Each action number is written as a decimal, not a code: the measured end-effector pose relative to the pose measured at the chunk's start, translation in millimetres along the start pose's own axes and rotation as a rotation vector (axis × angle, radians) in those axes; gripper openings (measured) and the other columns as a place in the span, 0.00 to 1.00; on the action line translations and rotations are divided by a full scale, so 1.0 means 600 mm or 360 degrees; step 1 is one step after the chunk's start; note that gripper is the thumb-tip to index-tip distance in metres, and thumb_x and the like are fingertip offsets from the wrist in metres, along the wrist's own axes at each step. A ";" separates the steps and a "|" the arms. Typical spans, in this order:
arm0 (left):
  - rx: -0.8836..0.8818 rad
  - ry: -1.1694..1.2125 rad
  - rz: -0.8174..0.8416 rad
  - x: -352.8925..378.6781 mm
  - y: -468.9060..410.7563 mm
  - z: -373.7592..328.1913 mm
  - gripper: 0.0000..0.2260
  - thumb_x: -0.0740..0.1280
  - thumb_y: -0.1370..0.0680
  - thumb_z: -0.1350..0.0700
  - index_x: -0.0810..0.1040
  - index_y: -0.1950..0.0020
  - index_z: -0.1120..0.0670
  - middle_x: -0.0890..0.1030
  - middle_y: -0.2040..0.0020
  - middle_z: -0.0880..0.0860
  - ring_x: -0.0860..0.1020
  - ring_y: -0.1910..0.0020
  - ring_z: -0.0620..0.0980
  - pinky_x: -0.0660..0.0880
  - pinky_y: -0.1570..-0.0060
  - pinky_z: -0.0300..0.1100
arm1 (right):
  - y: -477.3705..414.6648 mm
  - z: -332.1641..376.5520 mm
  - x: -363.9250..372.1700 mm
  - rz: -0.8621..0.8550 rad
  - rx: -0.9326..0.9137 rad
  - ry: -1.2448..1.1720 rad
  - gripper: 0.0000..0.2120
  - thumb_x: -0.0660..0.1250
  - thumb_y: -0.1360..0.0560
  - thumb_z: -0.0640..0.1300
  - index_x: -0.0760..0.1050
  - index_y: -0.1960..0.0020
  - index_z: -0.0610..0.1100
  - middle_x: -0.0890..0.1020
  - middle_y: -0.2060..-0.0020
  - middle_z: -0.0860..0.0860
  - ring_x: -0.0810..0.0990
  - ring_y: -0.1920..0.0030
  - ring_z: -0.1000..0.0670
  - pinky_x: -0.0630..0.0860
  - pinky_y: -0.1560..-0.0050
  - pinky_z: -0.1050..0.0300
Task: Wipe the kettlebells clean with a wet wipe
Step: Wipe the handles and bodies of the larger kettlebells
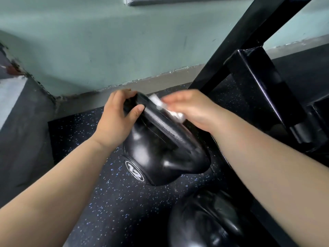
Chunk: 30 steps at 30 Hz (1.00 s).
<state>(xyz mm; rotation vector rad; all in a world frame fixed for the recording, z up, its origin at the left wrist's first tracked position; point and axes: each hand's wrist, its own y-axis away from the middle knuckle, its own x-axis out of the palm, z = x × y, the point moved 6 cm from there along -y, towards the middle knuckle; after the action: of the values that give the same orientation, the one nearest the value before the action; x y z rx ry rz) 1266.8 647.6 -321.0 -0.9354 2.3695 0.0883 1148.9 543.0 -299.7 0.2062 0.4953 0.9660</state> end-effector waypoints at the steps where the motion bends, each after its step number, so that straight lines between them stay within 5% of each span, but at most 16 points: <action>1: -0.0002 0.0002 -0.0005 -0.001 0.000 0.000 0.16 0.65 0.26 0.60 0.69 0.38 0.60 0.70 0.36 0.58 0.67 0.36 0.51 0.62 0.39 0.37 | -0.020 0.011 0.015 -0.0042 -0.0008 -0.0077 0.11 0.64 0.28 0.33 0.77 0.46 0.38 0.78 0.67 0.54 0.75 0.66 0.56 0.72 0.65 0.69; 4: -0.0006 0.0011 0.0004 -0.002 -0.002 0.001 0.16 0.65 0.26 0.59 0.69 0.38 0.60 0.70 0.36 0.56 0.66 0.41 0.44 0.59 0.44 0.30 | -0.020 0.018 0.026 -0.0070 -0.0068 -0.0116 0.12 0.63 0.27 0.34 0.76 0.44 0.39 0.77 0.65 0.54 0.73 0.67 0.57 0.69 0.71 0.72; 8: -0.0001 0.0041 0.0036 -0.002 -0.001 0.001 0.17 0.65 0.26 0.59 0.69 0.38 0.60 0.70 0.36 0.57 0.66 0.40 0.45 0.58 0.44 0.29 | 0.068 -0.021 -0.017 0.0027 0.0010 0.0055 0.03 0.71 0.34 0.49 0.78 0.61 0.55 0.79 0.68 0.60 0.77 0.64 0.60 0.72 0.65 0.71; 10: 0.0020 0.0036 0.0048 -0.001 -0.001 0.001 0.17 0.65 0.26 0.59 0.69 0.38 0.61 0.69 0.34 0.58 0.66 0.36 0.48 0.56 0.42 0.28 | 0.088 -0.029 -0.036 0.0094 -0.0010 0.0040 0.07 0.70 0.31 0.42 0.79 0.62 0.53 0.81 0.70 0.61 0.80 0.64 0.64 0.72 0.64 0.76; 13: 0.0027 0.0077 0.0035 0.001 -0.001 0.003 0.17 0.64 0.25 0.59 0.68 0.37 0.61 0.67 0.32 0.57 0.63 0.39 0.43 0.54 0.44 0.25 | 0.056 -0.007 -0.033 0.0095 -0.0048 0.0244 0.08 0.68 0.29 0.37 0.80 0.56 0.49 0.81 0.60 0.61 0.79 0.57 0.63 0.73 0.60 0.75; 15: 0.0025 0.0099 0.0033 0.003 0.001 0.004 0.17 0.64 0.25 0.59 0.68 0.37 0.60 0.67 0.32 0.56 0.62 0.39 0.41 0.54 0.44 0.25 | 0.016 0.013 -0.011 -0.0024 -0.0097 0.0219 0.08 0.66 0.28 0.36 0.79 0.52 0.45 0.78 0.62 0.58 0.76 0.61 0.62 0.71 0.66 0.77; 19: 0.0013 -0.0096 0.0048 -0.001 0.000 0.005 0.18 0.64 0.25 0.55 0.68 0.36 0.57 0.71 0.33 0.54 0.67 0.34 0.49 0.59 0.34 0.41 | -0.007 0.019 0.026 -0.0295 -0.0104 -0.0137 0.09 0.63 0.28 0.34 0.79 0.51 0.40 0.78 0.64 0.54 0.76 0.63 0.57 0.73 0.62 0.67; 21: 0.0022 -0.0356 0.0088 -0.006 -0.004 0.000 0.19 0.63 0.25 0.51 0.68 0.36 0.55 0.72 0.34 0.53 0.65 0.32 0.52 0.53 0.30 0.50 | 0.016 0.012 0.018 -0.0356 -0.0108 -0.0110 0.09 0.63 0.27 0.34 0.79 0.51 0.41 0.79 0.62 0.55 0.76 0.62 0.60 0.73 0.62 0.72; 23: 0.0006 -0.0531 0.0148 -0.010 -0.008 -0.006 0.19 0.61 0.25 0.48 0.68 0.36 0.54 0.72 0.34 0.53 0.62 0.29 0.52 0.49 0.29 0.51 | 0.048 0.008 0.001 -0.0313 -0.0063 0.0016 0.10 0.63 0.27 0.33 0.79 0.54 0.45 0.79 0.60 0.54 0.75 0.60 0.60 0.72 0.66 0.75; 26: 0.0026 -0.0660 0.0248 -0.019 -0.007 -0.018 0.21 0.61 0.25 0.46 0.68 0.34 0.51 0.67 0.30 0.53 0.58 0.27 0.52 0.47 0.28 0.50 | 0.106 0.001 -0.026 -0.0303 0.0096 0.0195 0.11 0.65 0.28 0.36 0.77 0.62 0.52 0.78 0.62 0.56 0.75 0.59 0.57 0.71 0.60 0.65; 30: 0.0074 0.0217 0.0219 -0.047 0.042 -0.048 0.23 0.69 0.29 0.49 0.70 0.36 0.49 0.68 0.31 0.51 0.64 0.31 0.49 0.58 0.31 0.40 | 0.150 0.034 -0.040 -0.0439 -0.0146 -0.0037 0.12 0.64 0.29 0.34 0.75 0.62 0.52 0.81 0.68 0.58 0.78 0.66 0.61 0.71 0.65 0.69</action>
<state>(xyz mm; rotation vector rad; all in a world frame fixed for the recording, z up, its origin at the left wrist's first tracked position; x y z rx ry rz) 1252.7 675.8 -285.8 -0.7781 2.5487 0.0230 1081.7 574.6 -240.2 0.0639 0.4440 0.7144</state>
